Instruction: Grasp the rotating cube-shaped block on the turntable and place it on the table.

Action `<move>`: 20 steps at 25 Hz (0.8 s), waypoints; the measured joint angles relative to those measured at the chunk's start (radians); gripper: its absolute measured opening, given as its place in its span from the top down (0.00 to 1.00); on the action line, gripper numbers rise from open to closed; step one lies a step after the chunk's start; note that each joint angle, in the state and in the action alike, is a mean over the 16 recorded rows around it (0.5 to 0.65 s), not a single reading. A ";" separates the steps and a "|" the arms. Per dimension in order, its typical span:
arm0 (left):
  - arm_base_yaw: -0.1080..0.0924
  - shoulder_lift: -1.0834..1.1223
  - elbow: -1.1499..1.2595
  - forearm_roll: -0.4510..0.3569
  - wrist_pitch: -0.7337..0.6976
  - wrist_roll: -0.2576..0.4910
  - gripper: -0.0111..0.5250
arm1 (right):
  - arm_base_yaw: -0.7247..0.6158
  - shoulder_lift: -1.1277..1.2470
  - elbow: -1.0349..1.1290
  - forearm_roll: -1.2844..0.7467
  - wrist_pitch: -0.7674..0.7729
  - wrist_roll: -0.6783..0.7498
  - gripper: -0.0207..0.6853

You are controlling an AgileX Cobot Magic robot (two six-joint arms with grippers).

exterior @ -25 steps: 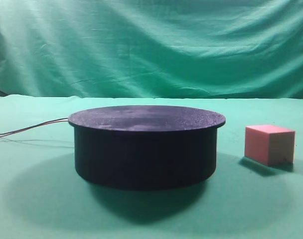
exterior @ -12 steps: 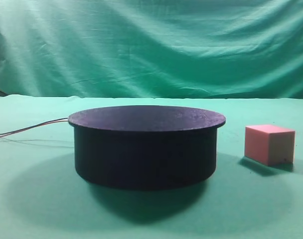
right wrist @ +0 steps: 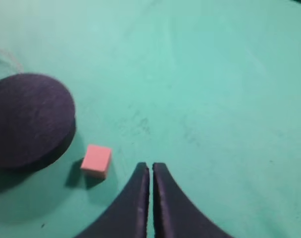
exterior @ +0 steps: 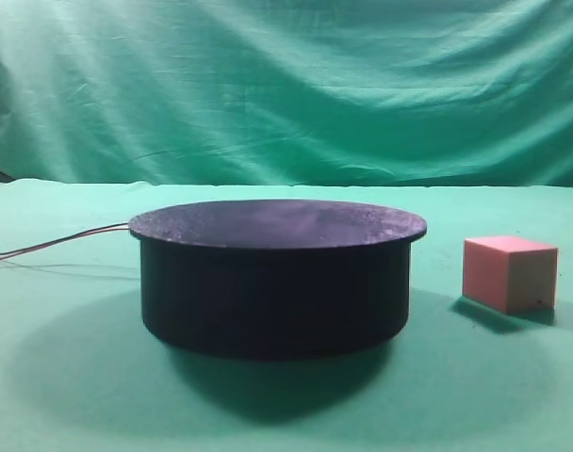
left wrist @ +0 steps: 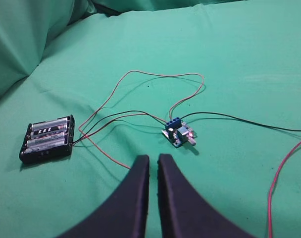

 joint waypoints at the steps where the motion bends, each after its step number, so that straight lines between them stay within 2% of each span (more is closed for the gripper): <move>1: 0.000 0.000 0.000 0.000 0.000 0.000 0.98 | -0.017 -0.036 0.035 0.004 -0.019 0.000 0.97; 9: 0.000 0.000 0.000 0.000 0.000 0.000 0.98 | -0.078 -0.226 0.223 0.031 -0.089 0.000 0.97; 20: 0.000 0.000 0.000 0.000 0.000 0.000 0.98 | -0.084 -0.263 0.268 0.044 -0.112 0.000 0.97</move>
